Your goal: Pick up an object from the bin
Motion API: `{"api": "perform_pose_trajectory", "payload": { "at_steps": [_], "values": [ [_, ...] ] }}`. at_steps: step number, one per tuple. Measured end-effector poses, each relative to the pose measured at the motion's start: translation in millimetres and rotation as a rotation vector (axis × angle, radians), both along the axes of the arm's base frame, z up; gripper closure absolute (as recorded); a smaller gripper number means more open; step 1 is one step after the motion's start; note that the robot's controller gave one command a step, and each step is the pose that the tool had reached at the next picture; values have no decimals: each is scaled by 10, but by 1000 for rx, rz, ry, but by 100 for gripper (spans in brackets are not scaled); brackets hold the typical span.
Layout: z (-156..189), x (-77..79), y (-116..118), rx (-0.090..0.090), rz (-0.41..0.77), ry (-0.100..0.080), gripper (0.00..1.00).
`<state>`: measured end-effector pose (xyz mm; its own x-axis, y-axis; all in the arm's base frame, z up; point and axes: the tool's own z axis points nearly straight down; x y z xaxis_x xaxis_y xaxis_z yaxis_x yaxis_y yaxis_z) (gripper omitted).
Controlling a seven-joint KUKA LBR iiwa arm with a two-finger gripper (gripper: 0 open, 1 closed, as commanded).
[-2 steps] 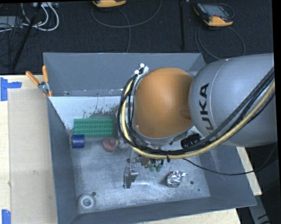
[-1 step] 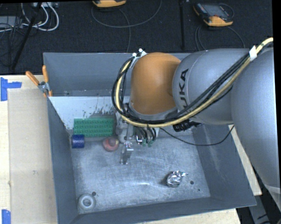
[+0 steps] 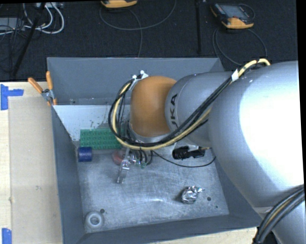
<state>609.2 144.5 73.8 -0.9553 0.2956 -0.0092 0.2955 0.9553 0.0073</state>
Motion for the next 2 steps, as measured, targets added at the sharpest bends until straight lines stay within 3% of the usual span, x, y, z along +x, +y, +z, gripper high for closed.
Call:
{"api": "perform_pose_trajectory", "payload": {
  "at_steps": [1, 2],
  "values": [
    [30, 12, 1, 1, -1, -3, 100],
    [1453, -110, 125, -1, -57, 4, 100]
  ]
}}
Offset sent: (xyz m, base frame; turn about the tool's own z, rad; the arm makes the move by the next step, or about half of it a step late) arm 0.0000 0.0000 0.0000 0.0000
